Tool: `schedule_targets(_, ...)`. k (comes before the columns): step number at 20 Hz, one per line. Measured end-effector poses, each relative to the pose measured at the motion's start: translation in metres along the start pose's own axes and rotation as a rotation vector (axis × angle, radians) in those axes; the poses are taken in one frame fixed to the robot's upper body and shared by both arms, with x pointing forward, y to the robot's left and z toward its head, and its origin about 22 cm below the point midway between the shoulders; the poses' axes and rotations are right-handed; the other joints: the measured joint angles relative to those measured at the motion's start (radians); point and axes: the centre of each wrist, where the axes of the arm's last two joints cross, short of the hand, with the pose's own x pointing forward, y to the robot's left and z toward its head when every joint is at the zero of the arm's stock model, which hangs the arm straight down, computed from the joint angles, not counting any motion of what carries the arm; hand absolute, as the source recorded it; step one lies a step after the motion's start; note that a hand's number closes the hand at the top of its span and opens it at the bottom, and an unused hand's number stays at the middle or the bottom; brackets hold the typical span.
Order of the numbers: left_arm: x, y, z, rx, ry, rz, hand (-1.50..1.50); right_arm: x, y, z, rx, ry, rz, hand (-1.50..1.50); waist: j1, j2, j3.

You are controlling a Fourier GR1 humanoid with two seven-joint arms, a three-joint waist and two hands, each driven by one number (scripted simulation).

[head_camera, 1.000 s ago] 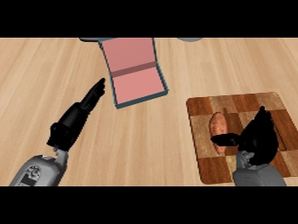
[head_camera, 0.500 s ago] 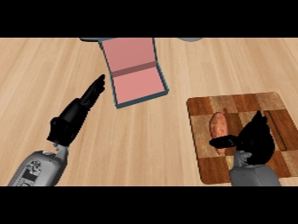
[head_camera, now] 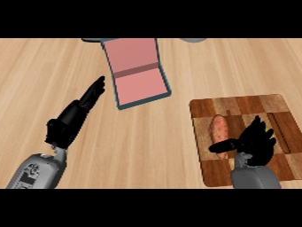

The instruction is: Pick the sweet potato from the cutting board and place it in the cardboard box

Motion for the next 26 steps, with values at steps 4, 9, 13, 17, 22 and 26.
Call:
schedule_targets(4, 0.000, 0.001, 0.000, -0.001, -0.001, -0.001, 0.00, -0.004, 0.006, -0.003, 0.005, 0.010, 0.013, -1.50, 0.000, -0.003, -0.003)
schedule_targets(9, 0.004, -0.006, -0.004, -0.004, -0.005, -0.002, 0.00, -0.006, 0.011, -0.013, 0.003, 0.039, 0.026, -1.50, 0.002, -0.009, -0.010)
schedule_targets(13, 0.003, -0.009, -0.001, 0.000, -0.002, -0.007, 0.00, -0.007, 0.013, -0.014, 0.002, 0.034, 0.028, 1.50, 0.003, -0.013, -0.016)
schedule_targets(17, 0.000, -0.003, 0.001, -0.002, 0.002, -0.006, 0.00, -0.011, 0.012, -0.017, -0.010, 0.026, 0.034, 1.50, 0.001, -0.015, -0.018)
schedule_targets(22, -0.002, -0.008, 0.001, -0.021, -0.007, -0.011, 0.00, 0.007, 0.021, 0.002, -0.003, -0.195, 0.147, 1.50, 0.023, -0.012, -0.020)
schedule_targets(26, 0.005, -0.022, -0.006, -0.086, -0.036, -0.012, 0.00, 0.036, 0.043, 0.063, 0.078, -0.675, 0.336, 1.50, 0.109, 0.006, -0.006)
